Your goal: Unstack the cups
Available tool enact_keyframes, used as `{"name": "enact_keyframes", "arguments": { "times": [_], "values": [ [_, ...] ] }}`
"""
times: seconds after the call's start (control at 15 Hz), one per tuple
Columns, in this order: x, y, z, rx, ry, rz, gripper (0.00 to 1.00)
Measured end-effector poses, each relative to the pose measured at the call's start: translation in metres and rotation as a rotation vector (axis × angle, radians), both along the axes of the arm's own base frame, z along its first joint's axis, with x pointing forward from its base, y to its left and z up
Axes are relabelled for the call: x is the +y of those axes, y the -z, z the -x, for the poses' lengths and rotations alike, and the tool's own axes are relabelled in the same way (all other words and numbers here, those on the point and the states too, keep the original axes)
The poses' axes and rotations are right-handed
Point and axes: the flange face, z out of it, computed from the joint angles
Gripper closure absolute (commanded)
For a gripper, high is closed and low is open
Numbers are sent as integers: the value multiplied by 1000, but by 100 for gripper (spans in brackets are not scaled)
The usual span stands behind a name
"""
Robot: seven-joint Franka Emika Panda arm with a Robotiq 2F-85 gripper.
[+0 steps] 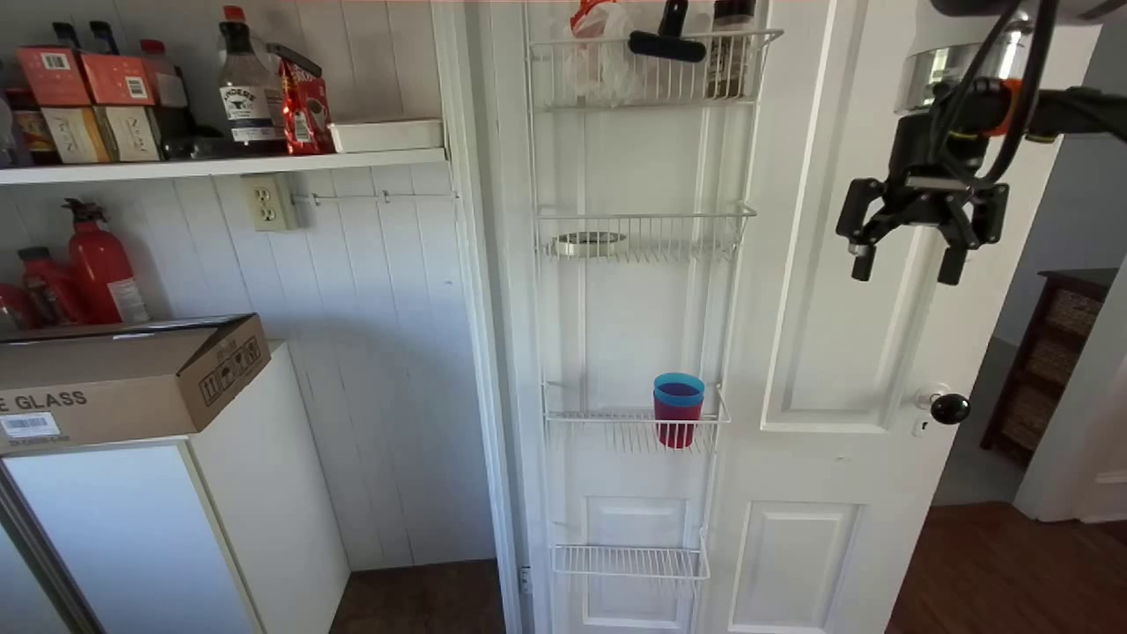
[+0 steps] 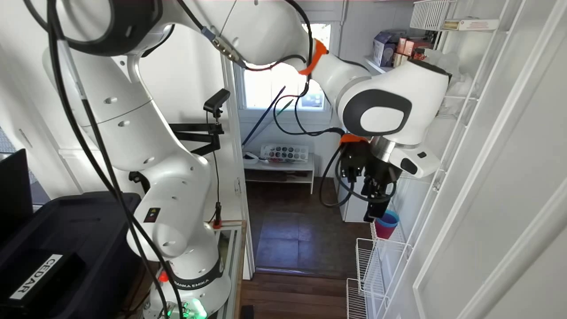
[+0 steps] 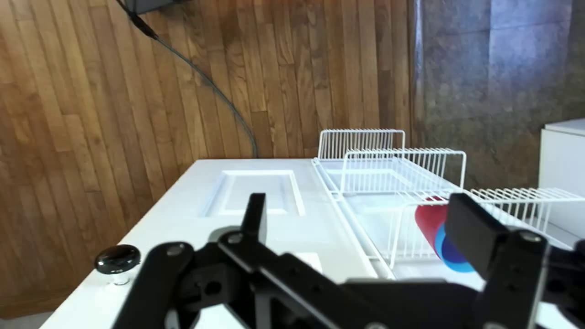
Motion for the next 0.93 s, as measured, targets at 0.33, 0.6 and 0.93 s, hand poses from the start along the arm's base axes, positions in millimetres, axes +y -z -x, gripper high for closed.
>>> {"name": "enact_keyframes", "arguments": {
  "times": [0.33, 0.6, 0.93],
  "values": [
    [8, 45, 11, -177, 99, -119, 0],
    [21, 78, 14, -276, 88, -196, 0],
    [36, 104, 8, -295, 47, -249, 0]
  ]
}}
